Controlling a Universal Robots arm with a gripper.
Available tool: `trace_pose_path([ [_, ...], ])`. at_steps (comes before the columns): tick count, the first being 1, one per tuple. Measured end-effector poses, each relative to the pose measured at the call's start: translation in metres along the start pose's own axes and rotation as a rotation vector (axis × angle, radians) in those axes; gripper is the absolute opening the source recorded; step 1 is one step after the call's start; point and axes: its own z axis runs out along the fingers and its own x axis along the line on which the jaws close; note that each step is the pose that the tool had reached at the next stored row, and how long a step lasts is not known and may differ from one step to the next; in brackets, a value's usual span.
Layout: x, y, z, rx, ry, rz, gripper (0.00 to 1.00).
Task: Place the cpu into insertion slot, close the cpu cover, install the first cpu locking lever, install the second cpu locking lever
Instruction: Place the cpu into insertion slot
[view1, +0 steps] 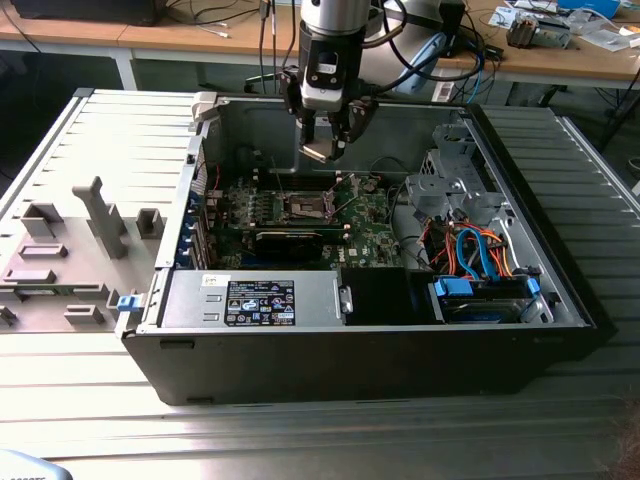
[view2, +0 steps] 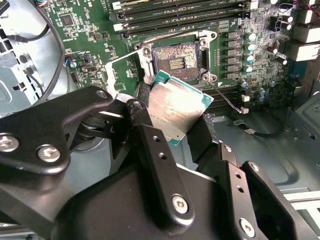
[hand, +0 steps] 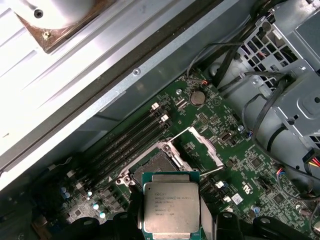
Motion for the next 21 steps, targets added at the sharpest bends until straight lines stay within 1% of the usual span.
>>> trace_pose_path([
  [21, 0.0000, 0.0000, 0.0011, -0.0006, -0.0010, 0.028, 0.55],
])
